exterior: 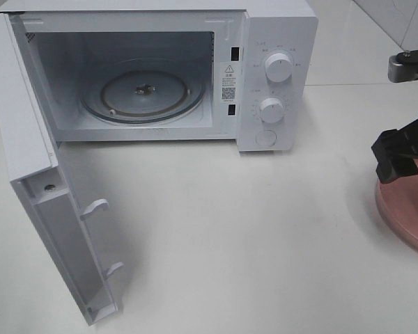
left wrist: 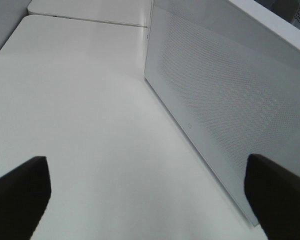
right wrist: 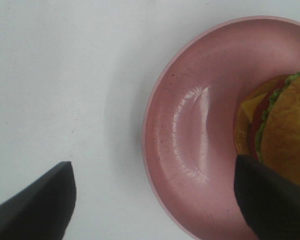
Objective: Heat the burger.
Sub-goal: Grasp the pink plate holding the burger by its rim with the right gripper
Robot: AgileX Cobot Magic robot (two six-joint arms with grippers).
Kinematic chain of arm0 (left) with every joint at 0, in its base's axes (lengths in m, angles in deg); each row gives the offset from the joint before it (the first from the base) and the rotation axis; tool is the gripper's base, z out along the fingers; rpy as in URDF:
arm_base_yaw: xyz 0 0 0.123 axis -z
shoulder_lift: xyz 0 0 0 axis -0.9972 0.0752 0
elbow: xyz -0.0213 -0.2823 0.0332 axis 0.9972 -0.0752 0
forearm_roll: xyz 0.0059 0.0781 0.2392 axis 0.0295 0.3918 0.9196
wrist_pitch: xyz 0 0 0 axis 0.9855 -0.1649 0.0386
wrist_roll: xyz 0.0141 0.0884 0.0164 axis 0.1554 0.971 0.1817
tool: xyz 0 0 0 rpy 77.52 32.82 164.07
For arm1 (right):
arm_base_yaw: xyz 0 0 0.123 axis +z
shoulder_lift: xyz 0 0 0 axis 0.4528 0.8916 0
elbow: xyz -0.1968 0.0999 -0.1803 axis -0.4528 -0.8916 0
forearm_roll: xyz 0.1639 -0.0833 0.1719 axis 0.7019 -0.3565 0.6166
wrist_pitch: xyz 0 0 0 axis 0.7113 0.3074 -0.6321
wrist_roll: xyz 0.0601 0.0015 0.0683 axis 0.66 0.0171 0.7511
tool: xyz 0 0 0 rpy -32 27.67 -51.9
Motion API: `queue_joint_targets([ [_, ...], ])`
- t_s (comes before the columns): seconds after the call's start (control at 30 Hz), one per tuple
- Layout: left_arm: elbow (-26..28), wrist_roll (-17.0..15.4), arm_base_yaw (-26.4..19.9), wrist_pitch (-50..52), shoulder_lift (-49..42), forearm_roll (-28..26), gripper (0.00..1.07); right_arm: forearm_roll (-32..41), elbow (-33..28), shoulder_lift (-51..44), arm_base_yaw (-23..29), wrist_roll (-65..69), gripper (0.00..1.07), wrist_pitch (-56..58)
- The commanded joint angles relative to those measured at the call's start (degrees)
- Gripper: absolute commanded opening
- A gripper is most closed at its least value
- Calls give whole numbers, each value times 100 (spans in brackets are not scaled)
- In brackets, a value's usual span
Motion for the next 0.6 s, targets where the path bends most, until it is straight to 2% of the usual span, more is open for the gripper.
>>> queue_joint_targets([
  [0.03, 0, 0, -29, 46, -92, -6, 98, -34, 17, 149, -69, -74, 82, -86],
  [0.6, 0, 0, -29, 46, -92, -6, 98, -23, 17, 1209, -74, 6, 79, -848],
])
